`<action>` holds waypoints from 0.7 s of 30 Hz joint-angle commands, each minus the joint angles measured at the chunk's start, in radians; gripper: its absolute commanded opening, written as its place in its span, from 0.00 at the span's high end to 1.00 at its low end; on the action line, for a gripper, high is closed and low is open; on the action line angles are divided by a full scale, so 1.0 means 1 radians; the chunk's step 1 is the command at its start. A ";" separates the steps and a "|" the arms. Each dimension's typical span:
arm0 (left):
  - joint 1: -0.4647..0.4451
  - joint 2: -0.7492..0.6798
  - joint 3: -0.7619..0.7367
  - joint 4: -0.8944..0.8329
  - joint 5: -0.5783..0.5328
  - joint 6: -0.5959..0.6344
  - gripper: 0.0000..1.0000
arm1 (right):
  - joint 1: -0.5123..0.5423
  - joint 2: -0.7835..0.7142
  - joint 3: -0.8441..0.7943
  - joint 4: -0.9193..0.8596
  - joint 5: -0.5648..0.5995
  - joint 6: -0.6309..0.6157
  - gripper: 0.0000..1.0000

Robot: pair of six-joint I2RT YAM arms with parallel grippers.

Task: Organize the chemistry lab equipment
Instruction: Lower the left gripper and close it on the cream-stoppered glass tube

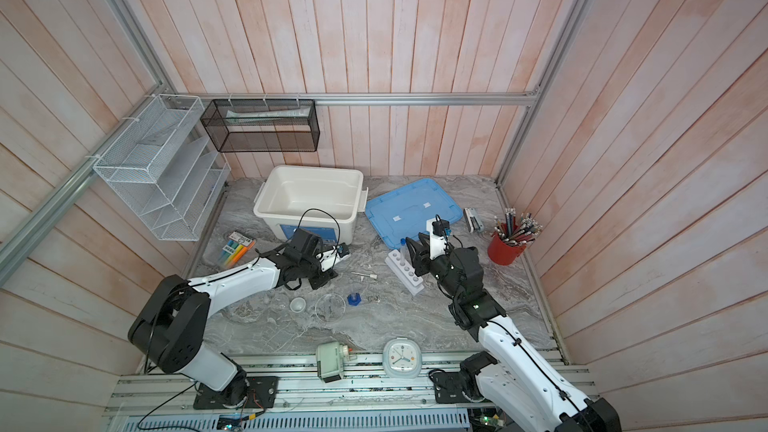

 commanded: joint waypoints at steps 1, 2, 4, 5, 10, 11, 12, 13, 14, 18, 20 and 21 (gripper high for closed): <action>0.006 0.033 0.039 -0.006 0.005 0.041 0.62 | -0.007 -0.010 -0.014 0.038 -0.025 0.019 0.57; 0.006 0.044 0.047 -0.010 -0.003 0.052 0.62 | -0.009 -0.008 -0.015 0.042 -0.028 0.022 0.58; 0.006 0.068 0.059 -0.019 -0.013 0.067 0.61 | -0.011 -0.005 -0.017 0.050 -0.035 0.026 0.58; 0.006 0.079 0.064 -0.024 -0.016 0.075 0.61 | -0.012 -0.004 -0.018 0.053 -0.037 0.026 0.57; 0.004 0.119 0.099 -0.040 -0.023 0.082 0.61 | -0.025 -0.001 -0.020 0.061 -0.046 0.021 0.58; 0.003 0.124 0.104 -0.041 -0.021 0.084 0.61 | -0.030 0.002 -0.024 0.066 -0.052 0.025 0.58; 0.003 0.129 0.108 -0.041 -0.023 0.090 0.61 | -0.036 0.005 -0.027 0.070 -0.061 0.028 0.58; 0.002 0.134 0.111 -0.039 -0.028 0.096 0.61 | -0.041 0.008 -0.029 0.075 -0.073 0.033 0.58; 0.000 0.141 0.118 -0.044 -0.032 0.104 0.61 | -0.044 0.012 -0.031 0.079 -0.084 0.039 0.58; -0.006 0.180 0.147 -0.065 -0.058 0.131 0.61 | -0.050 0.014 -0.040 0.095 -0.097 0.047 0.58; -0.013 0.197 0.157 -0.070 -0.074 0.143 0.61 | -0.053 0.013 -0.046 0.104 -0.104 0.052 0.58; -0.018 0.206 0.161 -0.074 -0.080 0.149 0.61 | -0.055 0.014 -0.048 0.108 -0.106 0.056 0.58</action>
